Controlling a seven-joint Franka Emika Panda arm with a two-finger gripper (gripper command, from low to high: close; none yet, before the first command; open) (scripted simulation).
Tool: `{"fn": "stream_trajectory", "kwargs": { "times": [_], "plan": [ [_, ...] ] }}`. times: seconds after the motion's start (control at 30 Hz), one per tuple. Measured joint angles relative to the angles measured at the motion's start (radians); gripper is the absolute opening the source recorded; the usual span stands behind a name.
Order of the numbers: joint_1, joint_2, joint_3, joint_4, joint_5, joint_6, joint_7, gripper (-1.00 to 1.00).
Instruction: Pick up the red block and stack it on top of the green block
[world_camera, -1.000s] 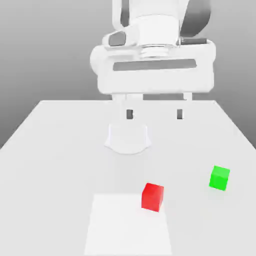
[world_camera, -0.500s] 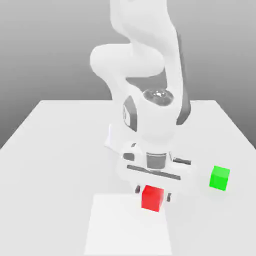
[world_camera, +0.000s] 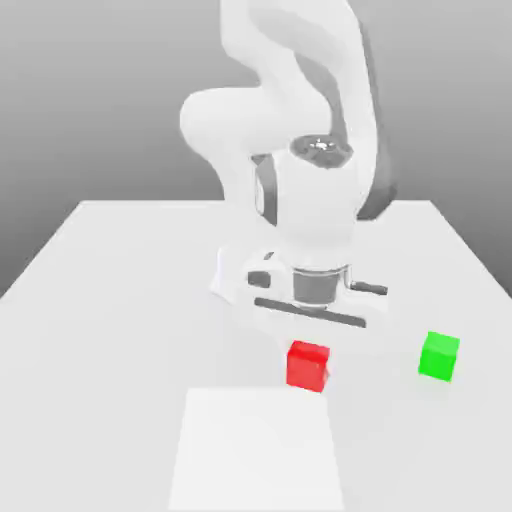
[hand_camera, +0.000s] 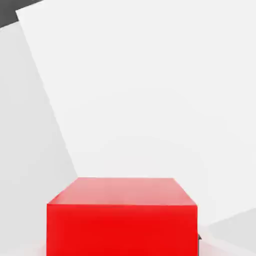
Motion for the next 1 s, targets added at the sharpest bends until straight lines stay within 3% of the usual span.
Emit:
{"fn": "stream_trajectory", "kwargs": {
  "times": [0.33,0.7,1.0],
  "plan": [
    [0.294,-0.064,0.261,0.068,0.115,-0.125,0.125,-1.0],
    [0.356,0.025,0.263,0.085,0.272,-0.089,0.023,-1.0],
    [0.365,0.112,0.256,0.088,0.274,-0.034,0.02,-1.0]
  ]
}}
